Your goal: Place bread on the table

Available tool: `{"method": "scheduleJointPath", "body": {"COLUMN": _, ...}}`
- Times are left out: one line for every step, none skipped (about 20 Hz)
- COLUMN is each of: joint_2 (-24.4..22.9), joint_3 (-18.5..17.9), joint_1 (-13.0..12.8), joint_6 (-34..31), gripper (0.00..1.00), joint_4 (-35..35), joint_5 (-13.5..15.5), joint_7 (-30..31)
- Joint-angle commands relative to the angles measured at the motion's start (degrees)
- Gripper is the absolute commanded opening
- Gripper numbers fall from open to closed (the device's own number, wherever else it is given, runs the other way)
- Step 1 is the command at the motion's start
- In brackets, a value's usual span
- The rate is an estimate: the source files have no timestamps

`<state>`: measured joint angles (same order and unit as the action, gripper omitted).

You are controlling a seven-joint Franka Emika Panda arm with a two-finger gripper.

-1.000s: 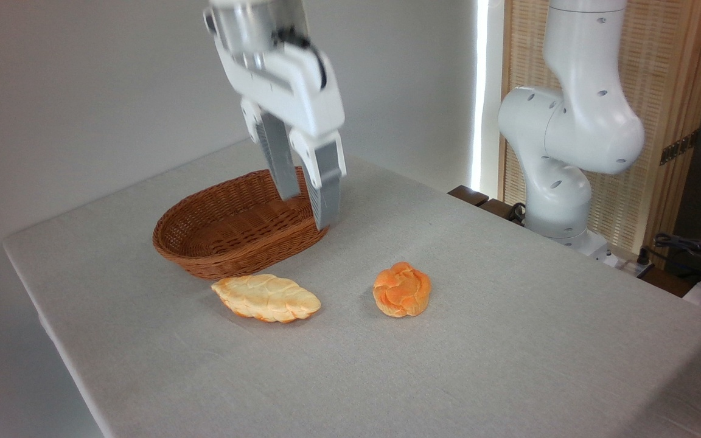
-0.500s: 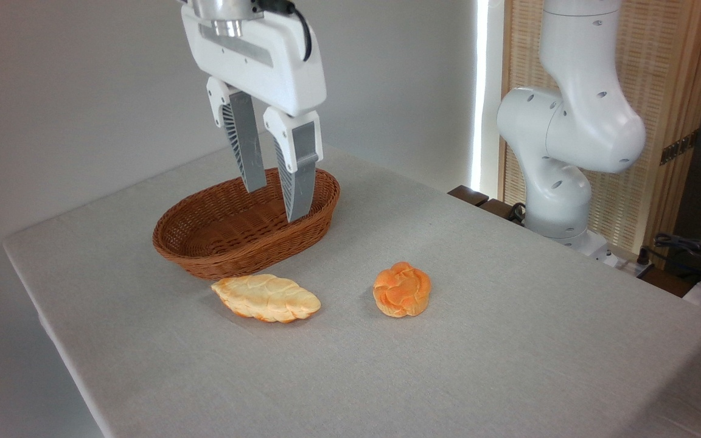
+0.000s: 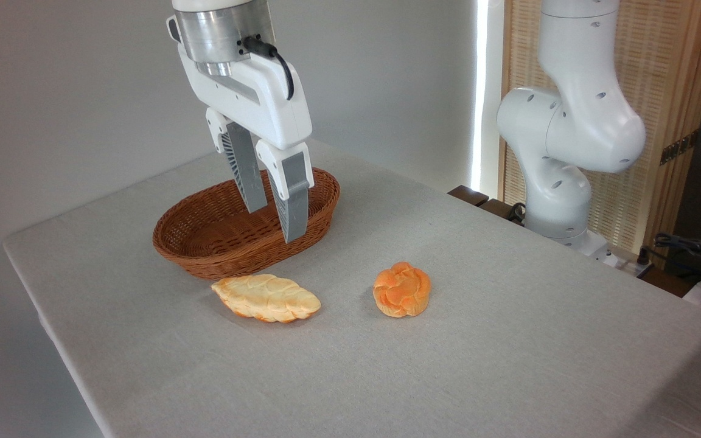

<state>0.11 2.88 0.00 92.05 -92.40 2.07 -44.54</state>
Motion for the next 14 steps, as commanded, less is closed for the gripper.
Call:
{"method": "scheduleJointPath", "body": {"joint_2": -0.90, "joint_3": 0.02, "joint_1": 0.61, "joint_6": 1.99, "gripper": 1.00, "joint_4": -1.21, "joint_5": -1.81, "joint_7": 0.33}}
{"method": "scheduleJointPath", "body": {"joint_2": -0.81, "joint_3": 0.02, "joint_1": 0.53, "joint_6": 1.99, "gripper": 1.00, "joint_4": -1.21, "joint_5": -1.81, "joint_7": 0.33}}
{"method": "scheduleJointPath", "body": {"joint_2": -0.81, "joint_3": 0.02, "joint_1": 0.52, "joint_6": 1.99, "gripper": 1.00, "joint_4": -1.21, "joint_5": -1.81, "joint_7": 0.33}}
{"method": "scheduleJointPath", "body": {"joint_2": -0.81, "joint_3": 0.02, "joint_1": 0.52, "joint_6": 1.90, "gripper": 1.00, "joint_4": -1.21, "joint_5": -1.81, "joint_7": 0.50}}
{"method": "scheduleJointPath", "body": {"joint_2": -0.90, "joint_3": 0.02, "joint_1": 0.52, "joint_6": 1.56, "gripper": 1.00, "joint_4": -1.21, "joint_5": -1.81, "joint_7": 0.50}}
{"method": "scheduleJointPath", "body": {"joint_2": -0.90, "joint_3": -0.06, "joint_1": 0.52, "joint_6": 1.55, "gripper": 1.00, "joint_4": -1.21, "joint_5": -1.81, "joint_7": 0.50}}
{"method": "scheduleJointPath", "body": {"joint_2": -0.90, "joint_3": -0.15, "joint_1": 0.52, "joint_6": 1.64, "gripper": 1.00, "joint_4": -1.12, "joint_5": -1.81, "joint_7": 0.50}}
{"method": "scheduleJointPath", "body": {"joint_2": -0.90, "joint_3": -0.15, "joint_1": 0.52, "joint_6": 1.81, "gripper": 1.00, "joint_4": -1.03, "joint_5": -1.81, "joint_7": 0.33}}
{"method": "scheduleJointPath", "body": {"joint_2": -0.90, "joint_3": -0.24, "joint_1": 0.52, "joint_6": 1.90, "gripper": 1.00, "joint_4": -1.03, "joint_5": -1.81, "joint_7": 0.33}}
{"method": "scheduleJointPath", "body": {"joint_2": -0.90, "joint_3": -0.24, "joint_1": 0.52, "joint_6": 1.90, "gripper": 1.00, "joint_4": -1.03, "joint_5": -1.81, "joint_7": 0.41}}
{"method": "scheduleJointPath", "body": {"joint_2": -1.08, "joint_3": -0.33, "joint_1": 0.61, "joint_6": 1.90, "gripper": 1.00, "joint_4": -0.94, "joint_5": -1.81, "joint_7": 0.50}}
{"method": "scheduleJointPath", "body": {"joint_2": -1.34, "joint_3": -0.50, "joint_1": 0.53, "joint_6": 1.90, "gripper": 1.00, "joint_4": -1.03, "joint_5": -1.90, "joint_7": 0.42}}
{"method": "scheduleJointPath", "body": {"joint_2": -1.34, "joint_3": -0.76, "joint_1": 0.52, "joint_6": 1.90, "gripper": 1.00, "joint_4": -1.03, "joint_5": -1.81, "joint_7": 0.50}}
{"method": "scheduleJointPath", "body": {"joint_2": -1.51, "joint_3": -0.85, "joint_1": 0.52, "joint_6": 1.90, "gripper": 1.00, "joint_4": -1.03, "joint_5": -1.81, "joint_7": 0.50}}
